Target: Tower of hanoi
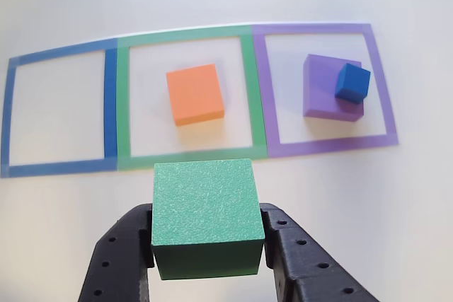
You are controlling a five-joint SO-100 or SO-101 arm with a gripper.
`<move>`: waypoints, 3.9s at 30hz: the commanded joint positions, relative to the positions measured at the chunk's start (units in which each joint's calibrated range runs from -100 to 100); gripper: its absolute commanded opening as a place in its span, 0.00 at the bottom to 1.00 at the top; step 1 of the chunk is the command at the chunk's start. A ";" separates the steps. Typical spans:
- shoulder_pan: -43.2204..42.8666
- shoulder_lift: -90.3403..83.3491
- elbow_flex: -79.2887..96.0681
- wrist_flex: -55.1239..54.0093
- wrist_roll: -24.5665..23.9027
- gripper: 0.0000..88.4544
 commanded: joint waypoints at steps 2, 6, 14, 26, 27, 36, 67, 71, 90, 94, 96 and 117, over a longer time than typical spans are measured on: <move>-2.33 -3.98 19.24 -19.48 0.75 0.11; -3.62 -3.50 32.05 -36.88 0.75 0.11; -4.23 -0.14 52.59 -71.12 0.75 0.11; -4.69 19.01 59.31 -100.74 0.75 0.11; -4.69 20.62 59.86 -103.33 0.75 0.11; -3.78 31.03 62.49 -117.41 0.75 0.11; -2.94 59.48 54.50 -140.08 0.75 0.11; -2.25 60.52 54.32 -140.16 0.75 0.11; -2.40 63.88 53.23 -143.48 0.75 0.29; -2.63 62.52 53.23 -143.48 0.75 0.33; -3.01 60.20 53.59 -142.67 0.75 0.34; 1.87 8.76 19.97 -43.68 0.75 0.00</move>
